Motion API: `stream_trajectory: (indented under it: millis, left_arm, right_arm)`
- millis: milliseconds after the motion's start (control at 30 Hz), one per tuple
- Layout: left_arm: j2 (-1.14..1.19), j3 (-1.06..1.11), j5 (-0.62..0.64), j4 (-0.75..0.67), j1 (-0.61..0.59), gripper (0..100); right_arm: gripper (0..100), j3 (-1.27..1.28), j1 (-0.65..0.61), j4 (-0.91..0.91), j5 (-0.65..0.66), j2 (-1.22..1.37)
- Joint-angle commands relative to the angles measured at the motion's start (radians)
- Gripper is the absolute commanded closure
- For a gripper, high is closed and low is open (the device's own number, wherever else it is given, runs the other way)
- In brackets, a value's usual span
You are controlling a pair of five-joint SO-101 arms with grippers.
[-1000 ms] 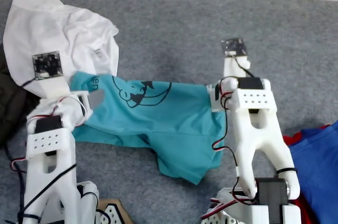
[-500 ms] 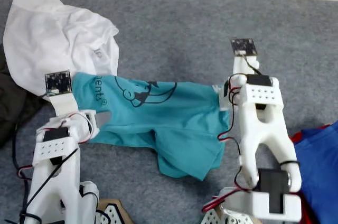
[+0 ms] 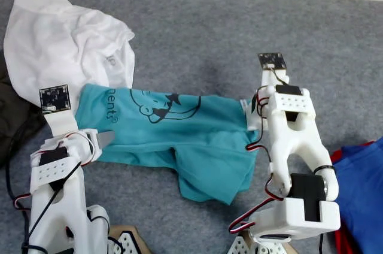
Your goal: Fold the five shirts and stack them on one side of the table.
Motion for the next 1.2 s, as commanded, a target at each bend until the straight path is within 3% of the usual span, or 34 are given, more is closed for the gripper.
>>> stream_trajectory:
  millis: [0,100,133,233,433,800,1167]
  left_arm:
    - [-0.025,-0.081,-0.011,0.026,0.012,77]
    - [-0.025,-0.2,-0.009,0.146,0.056,98]
    - [-0.025,-0.239,0.0,0.178,0.068,100]
    - [-0.025,-0.335,0.095,0.232,0.081,95]
    - [-0.016,-0.421,0.21,0.279,0.108,99]
    - [-0.019,-0.105,0.206,0.229,0.16,99]
    - [-0.025,0.03,0.08,0.227,0.17,99]
  right_arm:
    - [99.1,-0.056,0.007,-0.015,0.003,-0.005]
    - [99.1,-0.056,0.007,-0.015,0.003,-0.005]
    - [99.1,-0.056,0.007,-0.015,0.003,-0.005]
    - [99.1,-0.056,0.007,-0.013,0.003,-0.005]
    - [99.1,-0.056,0.007,-0.013,0.003,-0.005]
    - [99.1,-0.056,-0.007,-0.013,0.003,-0.005]
    - [99.1,-0.099,-0.008,-0.01,0.0,0.001]
